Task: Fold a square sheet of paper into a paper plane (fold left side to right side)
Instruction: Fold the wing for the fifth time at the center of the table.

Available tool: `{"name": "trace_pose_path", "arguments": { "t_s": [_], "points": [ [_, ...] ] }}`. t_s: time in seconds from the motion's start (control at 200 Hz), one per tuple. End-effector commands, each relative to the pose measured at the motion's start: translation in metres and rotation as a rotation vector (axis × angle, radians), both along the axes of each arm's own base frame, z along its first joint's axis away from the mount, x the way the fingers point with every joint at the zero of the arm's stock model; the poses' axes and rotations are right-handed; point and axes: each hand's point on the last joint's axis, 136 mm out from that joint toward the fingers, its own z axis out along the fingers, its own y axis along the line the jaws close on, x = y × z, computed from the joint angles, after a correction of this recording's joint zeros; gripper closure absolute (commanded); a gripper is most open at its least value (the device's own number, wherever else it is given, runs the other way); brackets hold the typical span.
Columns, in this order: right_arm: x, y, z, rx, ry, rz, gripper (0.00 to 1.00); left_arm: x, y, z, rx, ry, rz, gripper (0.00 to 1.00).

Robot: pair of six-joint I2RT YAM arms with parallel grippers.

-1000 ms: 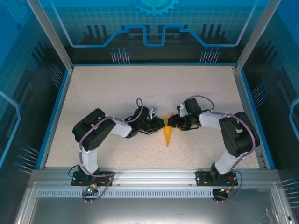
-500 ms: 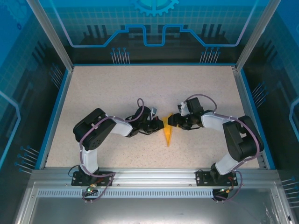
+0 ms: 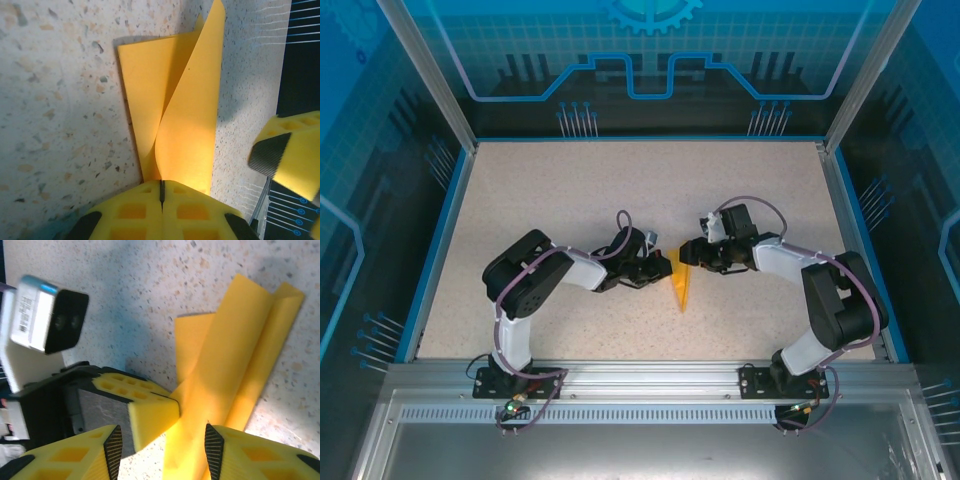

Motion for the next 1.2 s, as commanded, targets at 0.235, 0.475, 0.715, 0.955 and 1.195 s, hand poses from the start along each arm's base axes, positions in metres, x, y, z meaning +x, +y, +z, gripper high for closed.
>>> {"name": "trace_pose_path", "arguments": {
  "t_s": [0.235,0.475,0.715,0.955,1.195],
  "points": [
    [0.019,0.01,-0.005,-0.013,0.003,0.009,0.5,0.001,-0.004,-0.005,0.009,0.001,-0.029,1.0],
    [0.021,0.001,-0.012,-0.032,0.019,-0.028,0.45,0.001,-0.007,-0.001,-0.004,-0.007,-0.042,1.0],
    [0.02,-0.007,-0.024,-0.059,0.063,-0.053,0.4,0.002,-0.007,0.0,-0.003,-0.006,-0.039,1.0],
    [0.019,-0.005,-0.035,-0.063,0.102,-0.048,0.39,0.002,-0.008,0.001,-0.004,-0.008,-0.041,1.0],
    [0.016,-0.01,-0.044,-0.102,0.137,-0.051,0.4,0.004,-0.012,0.008,-0.023,-0.025,-0.057,1.0]
  ]
}}
